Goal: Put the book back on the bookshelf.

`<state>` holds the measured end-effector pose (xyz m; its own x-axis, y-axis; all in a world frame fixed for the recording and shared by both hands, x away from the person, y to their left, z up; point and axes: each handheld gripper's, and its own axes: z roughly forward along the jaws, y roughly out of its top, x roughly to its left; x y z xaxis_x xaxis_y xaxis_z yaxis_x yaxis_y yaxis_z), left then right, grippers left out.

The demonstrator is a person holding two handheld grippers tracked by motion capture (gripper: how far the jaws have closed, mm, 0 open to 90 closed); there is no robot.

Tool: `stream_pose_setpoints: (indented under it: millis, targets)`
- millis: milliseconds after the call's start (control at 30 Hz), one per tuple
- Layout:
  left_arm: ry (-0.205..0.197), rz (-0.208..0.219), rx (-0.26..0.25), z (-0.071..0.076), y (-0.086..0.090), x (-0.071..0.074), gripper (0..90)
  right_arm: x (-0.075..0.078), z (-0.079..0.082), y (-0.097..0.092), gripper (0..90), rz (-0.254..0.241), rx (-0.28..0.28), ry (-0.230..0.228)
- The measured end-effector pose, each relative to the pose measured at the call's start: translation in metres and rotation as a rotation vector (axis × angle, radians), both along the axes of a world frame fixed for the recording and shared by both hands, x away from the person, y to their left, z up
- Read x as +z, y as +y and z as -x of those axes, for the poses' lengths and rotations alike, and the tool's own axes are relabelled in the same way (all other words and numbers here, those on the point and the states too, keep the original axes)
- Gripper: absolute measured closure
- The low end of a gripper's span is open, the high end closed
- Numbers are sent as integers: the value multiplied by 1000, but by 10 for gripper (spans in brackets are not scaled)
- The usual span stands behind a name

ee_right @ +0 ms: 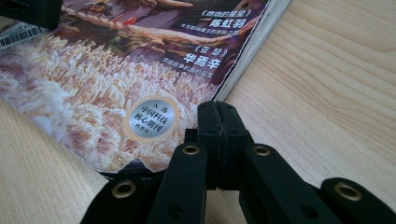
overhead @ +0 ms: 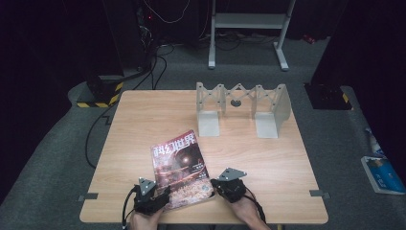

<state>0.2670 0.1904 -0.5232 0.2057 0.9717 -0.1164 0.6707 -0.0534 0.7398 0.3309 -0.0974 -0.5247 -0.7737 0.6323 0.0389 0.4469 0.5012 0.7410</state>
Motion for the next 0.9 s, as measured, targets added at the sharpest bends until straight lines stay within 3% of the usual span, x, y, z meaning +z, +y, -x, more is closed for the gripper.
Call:
stream_pose_setpoints:
  millis: [467, 900]
  targets:
    - [-1, 2, -23, 1, -9, 0, 422, -1, 10, -13, 885, -8, 20, -4]
    - [-12, 0, -59, -3, -22, -1, 422, -2, 14, -32, 864, -30, 5, -3]
